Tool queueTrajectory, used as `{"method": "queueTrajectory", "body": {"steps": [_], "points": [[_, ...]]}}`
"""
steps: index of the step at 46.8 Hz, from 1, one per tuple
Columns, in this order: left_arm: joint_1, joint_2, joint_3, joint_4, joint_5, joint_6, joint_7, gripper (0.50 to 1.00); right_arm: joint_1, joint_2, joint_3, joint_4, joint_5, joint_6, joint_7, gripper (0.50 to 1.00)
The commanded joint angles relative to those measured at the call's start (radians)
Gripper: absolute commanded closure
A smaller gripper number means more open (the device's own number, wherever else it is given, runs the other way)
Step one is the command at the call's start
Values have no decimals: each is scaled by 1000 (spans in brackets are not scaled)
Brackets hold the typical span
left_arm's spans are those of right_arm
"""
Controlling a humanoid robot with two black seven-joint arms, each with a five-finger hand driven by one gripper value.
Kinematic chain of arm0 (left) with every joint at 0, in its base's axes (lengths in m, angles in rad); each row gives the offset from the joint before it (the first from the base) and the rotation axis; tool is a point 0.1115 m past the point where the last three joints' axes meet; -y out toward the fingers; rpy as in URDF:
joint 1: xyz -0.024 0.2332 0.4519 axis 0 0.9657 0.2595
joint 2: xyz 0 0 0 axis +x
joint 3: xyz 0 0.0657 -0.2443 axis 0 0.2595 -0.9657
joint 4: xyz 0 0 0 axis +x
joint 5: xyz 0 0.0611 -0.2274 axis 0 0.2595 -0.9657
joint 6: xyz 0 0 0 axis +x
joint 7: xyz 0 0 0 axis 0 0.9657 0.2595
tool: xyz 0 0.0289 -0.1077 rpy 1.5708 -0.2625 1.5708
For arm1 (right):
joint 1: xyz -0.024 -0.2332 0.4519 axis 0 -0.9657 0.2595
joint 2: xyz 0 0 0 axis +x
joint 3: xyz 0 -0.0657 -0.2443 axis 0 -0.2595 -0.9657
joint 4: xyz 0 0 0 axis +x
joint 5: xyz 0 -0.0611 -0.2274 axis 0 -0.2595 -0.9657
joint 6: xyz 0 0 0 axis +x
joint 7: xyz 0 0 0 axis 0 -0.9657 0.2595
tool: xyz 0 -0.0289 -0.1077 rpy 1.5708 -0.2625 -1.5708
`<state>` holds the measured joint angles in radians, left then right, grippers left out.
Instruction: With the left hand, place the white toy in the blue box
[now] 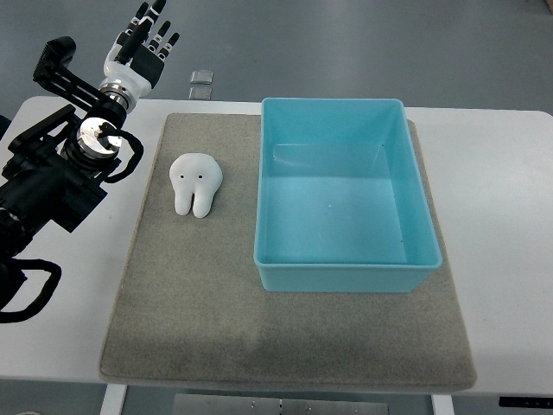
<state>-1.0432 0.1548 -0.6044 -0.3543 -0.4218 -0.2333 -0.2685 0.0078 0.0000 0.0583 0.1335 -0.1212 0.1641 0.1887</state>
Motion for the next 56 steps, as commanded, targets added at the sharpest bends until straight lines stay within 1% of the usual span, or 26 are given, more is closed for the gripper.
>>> {"method": "queueTrajectory", "body": {"steps": [1,56], "points": [[2,-1,0,0,1,0,0,510,0,0,0,0,0,0,0,564],[8,3,1,-5,1,-3,-1,508,0,0,0,0,0,0,0,564]]}}
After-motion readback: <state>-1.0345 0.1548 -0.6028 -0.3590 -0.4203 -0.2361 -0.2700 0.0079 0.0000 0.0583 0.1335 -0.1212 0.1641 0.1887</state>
